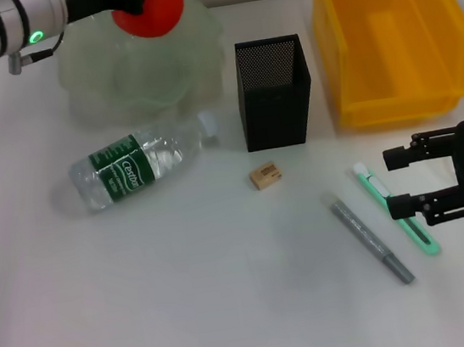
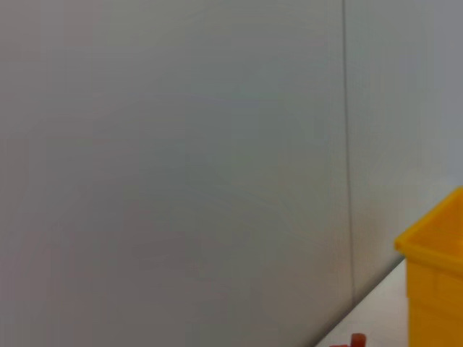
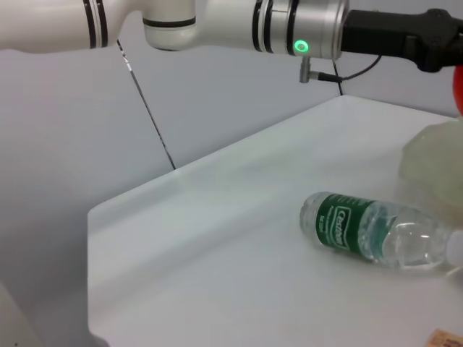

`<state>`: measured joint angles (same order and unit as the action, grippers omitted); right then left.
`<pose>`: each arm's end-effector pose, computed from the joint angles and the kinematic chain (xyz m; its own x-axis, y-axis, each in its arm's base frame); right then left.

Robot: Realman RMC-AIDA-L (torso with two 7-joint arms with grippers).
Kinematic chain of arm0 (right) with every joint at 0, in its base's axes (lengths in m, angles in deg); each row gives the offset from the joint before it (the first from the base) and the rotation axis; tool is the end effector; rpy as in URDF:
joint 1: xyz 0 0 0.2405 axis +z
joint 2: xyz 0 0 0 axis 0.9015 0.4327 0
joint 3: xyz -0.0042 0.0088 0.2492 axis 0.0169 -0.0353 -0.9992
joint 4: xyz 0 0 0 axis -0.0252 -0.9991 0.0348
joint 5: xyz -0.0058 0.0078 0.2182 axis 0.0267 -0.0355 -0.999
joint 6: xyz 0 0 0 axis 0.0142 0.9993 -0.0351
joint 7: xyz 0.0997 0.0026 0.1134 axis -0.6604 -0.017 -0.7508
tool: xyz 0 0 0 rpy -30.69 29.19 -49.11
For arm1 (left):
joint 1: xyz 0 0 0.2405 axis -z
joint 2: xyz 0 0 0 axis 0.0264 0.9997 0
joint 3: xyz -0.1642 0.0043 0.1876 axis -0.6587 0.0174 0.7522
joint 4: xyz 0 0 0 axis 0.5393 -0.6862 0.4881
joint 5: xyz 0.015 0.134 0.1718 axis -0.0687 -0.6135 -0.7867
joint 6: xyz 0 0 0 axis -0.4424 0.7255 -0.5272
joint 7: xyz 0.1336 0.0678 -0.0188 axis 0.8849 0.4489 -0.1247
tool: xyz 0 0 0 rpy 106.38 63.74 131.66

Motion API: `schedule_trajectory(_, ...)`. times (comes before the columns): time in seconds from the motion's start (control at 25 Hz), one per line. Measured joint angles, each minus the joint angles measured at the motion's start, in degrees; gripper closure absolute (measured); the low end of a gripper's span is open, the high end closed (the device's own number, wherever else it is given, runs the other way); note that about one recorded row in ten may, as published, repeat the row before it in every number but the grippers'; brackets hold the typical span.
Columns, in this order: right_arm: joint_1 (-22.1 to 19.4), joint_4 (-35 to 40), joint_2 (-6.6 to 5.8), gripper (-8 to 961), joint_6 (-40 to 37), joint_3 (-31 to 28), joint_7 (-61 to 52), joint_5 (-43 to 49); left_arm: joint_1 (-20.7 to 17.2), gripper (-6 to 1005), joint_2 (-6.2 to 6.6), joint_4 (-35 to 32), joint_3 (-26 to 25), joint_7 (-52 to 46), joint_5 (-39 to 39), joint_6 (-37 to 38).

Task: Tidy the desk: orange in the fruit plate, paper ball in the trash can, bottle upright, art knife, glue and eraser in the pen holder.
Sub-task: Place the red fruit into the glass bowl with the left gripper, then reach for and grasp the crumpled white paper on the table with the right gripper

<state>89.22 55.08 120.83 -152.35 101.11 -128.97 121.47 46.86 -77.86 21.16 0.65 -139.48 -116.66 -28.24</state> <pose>0.2570 0.2914 0.0479 0.8351 -0.3823 -0.3954 -0.4146 -0.9100 0.0043 -0.1799 0.4779 0.0002 0.8978 0.1806 0.4017 0.4065 -0.6910 -0.5978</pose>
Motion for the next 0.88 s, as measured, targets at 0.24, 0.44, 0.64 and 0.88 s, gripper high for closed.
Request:
schedule_trajectory(0.24, 0.3, 1.0, 0.29, 182, 0.9, 0.0, -2.0, 0.0, -0.5, 866, -0.02, 0.0, 3.4, -0.6, 3.6, -2.9)
schedule_trajectory(0.44, 0.5, 6.1, 0.28, 182, 0.1, 0.6, -8.3, 0.3, -0.6, 670, 0.23, 0.1, 3.5, -0.9, 4.3, -3.6)
schedule_trajectory(0.64, 0.5, 14.1, 0.21, 181, -2.5, 0.7, -18.1, 0.6, -2.0, 527, 0.40, 0.0, 3.1, -0.8, 4.5, -3.8)
schedule_trajectory(0.88, 2.5, 29.7, -0.11, 181, -7.6, 2.9, -34.4, 8.5, -7.1, 312, 0.92, -4.1, 3.1, -0.6, 7.7, 6.5)
